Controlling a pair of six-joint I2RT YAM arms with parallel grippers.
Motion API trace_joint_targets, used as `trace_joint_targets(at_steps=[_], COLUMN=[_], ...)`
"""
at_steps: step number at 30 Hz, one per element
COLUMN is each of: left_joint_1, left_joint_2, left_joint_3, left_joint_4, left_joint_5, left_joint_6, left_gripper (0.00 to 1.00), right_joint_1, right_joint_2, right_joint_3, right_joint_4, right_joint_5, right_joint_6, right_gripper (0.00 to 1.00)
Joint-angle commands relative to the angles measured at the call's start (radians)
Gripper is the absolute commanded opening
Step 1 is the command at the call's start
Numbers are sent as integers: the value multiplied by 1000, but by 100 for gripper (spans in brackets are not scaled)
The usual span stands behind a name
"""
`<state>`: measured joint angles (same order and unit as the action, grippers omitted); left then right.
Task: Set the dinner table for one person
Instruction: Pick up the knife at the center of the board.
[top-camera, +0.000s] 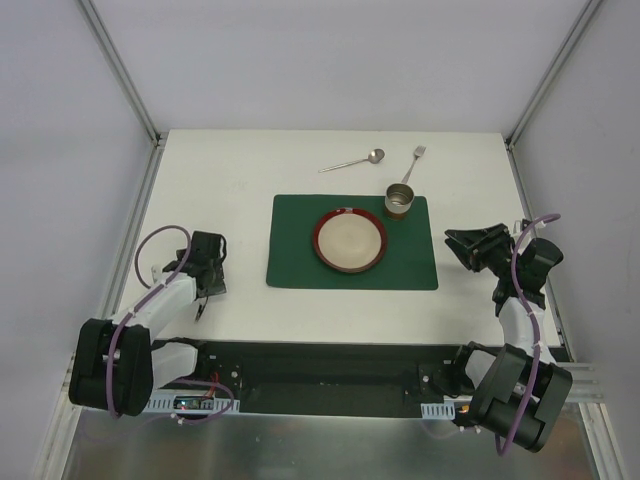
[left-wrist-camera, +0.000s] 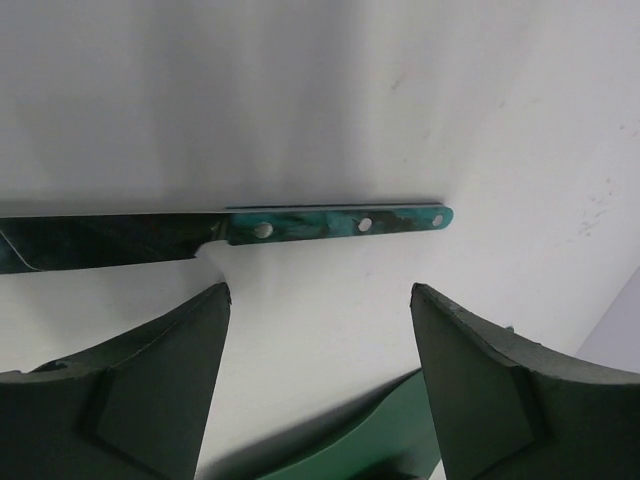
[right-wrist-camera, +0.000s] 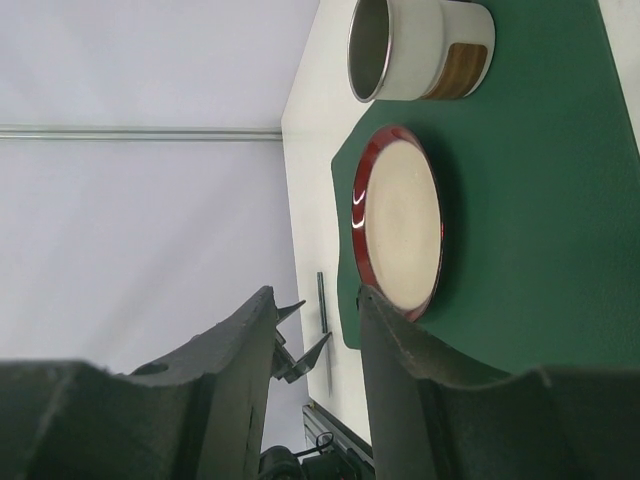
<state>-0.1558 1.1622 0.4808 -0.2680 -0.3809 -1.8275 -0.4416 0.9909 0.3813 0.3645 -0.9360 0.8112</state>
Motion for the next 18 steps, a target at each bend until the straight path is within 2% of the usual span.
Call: trace_joint_targets(at_steps=[1,9,18], left_joint_1=[4,22,58], left_joint_2=[-81,-193,-180], left_joint_3=[-37,-42,-5], left_joint_4=[-184,-272,-286], left_joint_5=[-123,-217,-280], left_joint_6=[-61,-90,-33], left_gripper=[73,76,78], right_joint_1=[-2,0,0], right_joint_2=[-6,-3,-3], right_joint_3=[16,11,-2], right_joint_4=[60,62,62], right_joint_5=[-38,-52,-53], right_joint_6=[11,6,-1], right_gripper=[41,41,41])
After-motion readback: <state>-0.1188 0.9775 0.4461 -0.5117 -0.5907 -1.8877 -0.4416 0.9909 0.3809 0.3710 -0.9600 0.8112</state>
